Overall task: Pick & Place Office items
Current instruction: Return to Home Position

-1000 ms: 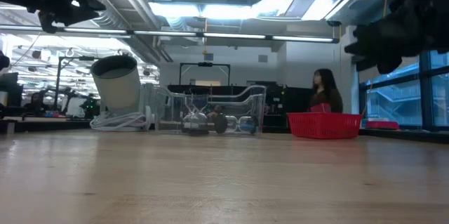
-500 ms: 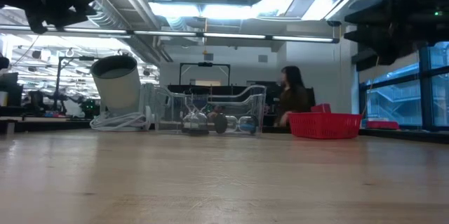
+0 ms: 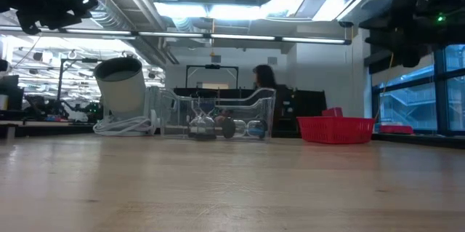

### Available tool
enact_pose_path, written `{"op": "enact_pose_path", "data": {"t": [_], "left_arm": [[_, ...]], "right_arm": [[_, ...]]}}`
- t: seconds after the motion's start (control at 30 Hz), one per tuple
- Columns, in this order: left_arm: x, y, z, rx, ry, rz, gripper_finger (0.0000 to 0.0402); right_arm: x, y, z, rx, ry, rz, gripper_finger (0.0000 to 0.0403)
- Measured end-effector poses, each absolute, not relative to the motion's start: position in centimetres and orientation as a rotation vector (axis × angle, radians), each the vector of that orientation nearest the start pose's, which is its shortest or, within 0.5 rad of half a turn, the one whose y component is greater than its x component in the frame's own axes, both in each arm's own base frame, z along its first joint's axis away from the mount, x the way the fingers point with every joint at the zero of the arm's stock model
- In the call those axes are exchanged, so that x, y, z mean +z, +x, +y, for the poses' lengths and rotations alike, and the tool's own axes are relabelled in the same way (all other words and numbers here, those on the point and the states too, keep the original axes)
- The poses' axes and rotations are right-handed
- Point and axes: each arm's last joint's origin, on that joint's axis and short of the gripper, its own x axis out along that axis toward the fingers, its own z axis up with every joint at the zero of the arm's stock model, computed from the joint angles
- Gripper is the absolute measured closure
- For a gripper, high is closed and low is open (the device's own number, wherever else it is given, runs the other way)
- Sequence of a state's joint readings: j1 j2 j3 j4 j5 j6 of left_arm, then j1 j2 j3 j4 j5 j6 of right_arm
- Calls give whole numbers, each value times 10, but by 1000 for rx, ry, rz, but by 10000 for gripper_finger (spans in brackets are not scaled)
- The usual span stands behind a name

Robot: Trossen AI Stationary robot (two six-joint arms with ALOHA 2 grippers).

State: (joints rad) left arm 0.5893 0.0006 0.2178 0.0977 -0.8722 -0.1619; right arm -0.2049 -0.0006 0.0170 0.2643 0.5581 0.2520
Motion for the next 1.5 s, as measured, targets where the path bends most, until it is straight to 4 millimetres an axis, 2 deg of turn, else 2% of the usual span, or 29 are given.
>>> {"op": "enact_pose_path", "data": {"t": [0.4,0.67,1.5], "left_arm": [[242,38,56,1471,-168,-466,258],[242,38,57,1478,-167,-466,258],[242,38,57,1477,-166,-466,258]], "right_arm": [[193,74,-50,-935,250,-415,150],[193,70,-57,-1019,234,-429,150],[193,67,-60,-1069,223,-437,149]]}}
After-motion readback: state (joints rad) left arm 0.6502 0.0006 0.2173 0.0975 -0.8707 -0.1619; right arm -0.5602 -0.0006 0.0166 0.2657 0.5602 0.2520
